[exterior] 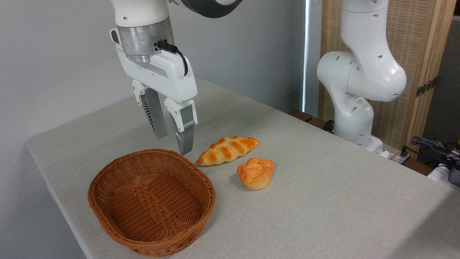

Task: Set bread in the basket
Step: 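Move the open gripper toward the small round orange bun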

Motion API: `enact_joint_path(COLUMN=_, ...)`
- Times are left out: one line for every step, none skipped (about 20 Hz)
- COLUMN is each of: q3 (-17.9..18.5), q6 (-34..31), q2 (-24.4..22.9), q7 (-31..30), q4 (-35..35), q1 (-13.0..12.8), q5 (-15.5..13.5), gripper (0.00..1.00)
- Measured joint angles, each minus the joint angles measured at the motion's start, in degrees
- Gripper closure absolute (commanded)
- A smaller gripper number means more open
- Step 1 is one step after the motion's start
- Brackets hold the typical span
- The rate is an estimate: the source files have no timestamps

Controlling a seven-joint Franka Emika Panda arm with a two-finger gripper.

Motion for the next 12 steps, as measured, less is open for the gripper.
enact_joint_path(q3=0.00, q6=0.00, q2=-0.39, q7=0.00, q4=-0.72, q1=0.00, q5=0.52, gripper=0.00)
enact_joint_path(q3=0.02, q6=0.00, q2=-0.39, q7=0.00, q4=-0.74, q1=0.00, q5=0.52, gripper=0.00)
enact_joint_path(q3=0.06, q6=0.01, q2=-0.39, q7=0.00, q4=-0.80, q1=0.00, q5=0.52, gripper=0.00)
enact_joint_path(q3=0.10, q6=0.03, q2=-0.38, q7=0.00, q4=-0.86, q1=0.00, q5=0.52, gripper=0.00)
enact_joint_path(q3=0.12, q6=0.04, q2=-0.37, q7=0.00, q4=-0.90, q1=0.01, q5=0.52, gripper=0.00)
enact_joint_path(q3=0.12, q6=0.05, q2=-0.37, q7=0.00, q4=-0.94, q1=0.00, q5=0.52, gripper=0.00)
enact_joint_path(q3=0.12, q6=0.08, q2=-0.36, q7=0.00, q4=-0.97, q1=0.00, q5=0.52, gripper=0.00)
enact_joint_path(q3=0.12, q6=0.08, q2=-0.35, q7=0.00, q4=-1.00, q1=0.00, q5=0.52, gripper=0.00)
enact_joint_path(q3=0.12, q6=0.10, q2=-0.34, q7=0.00, q4=-1.03, q1=0.00, q5=0.52, gripper=0.00)
enact_joint_path(q3=0.11, q6=0.11, q2=-0.33, q7=0.00, q4=-1.06, q1=0.00, q5=0.52, gripper=0.00)
enact_joint_path(q3=0.09, q6=0.14, q2=-0.33, q7=0.00, q4=-1.13, q1=0.00, q5=0.52, gripper=0.00)
enact_joint_path(q3=0.02, q6=0.30, q2=-0.32, q7=0.00, q4=-1.23, q1=-0.01, q5=0.52, gripper=0.00)
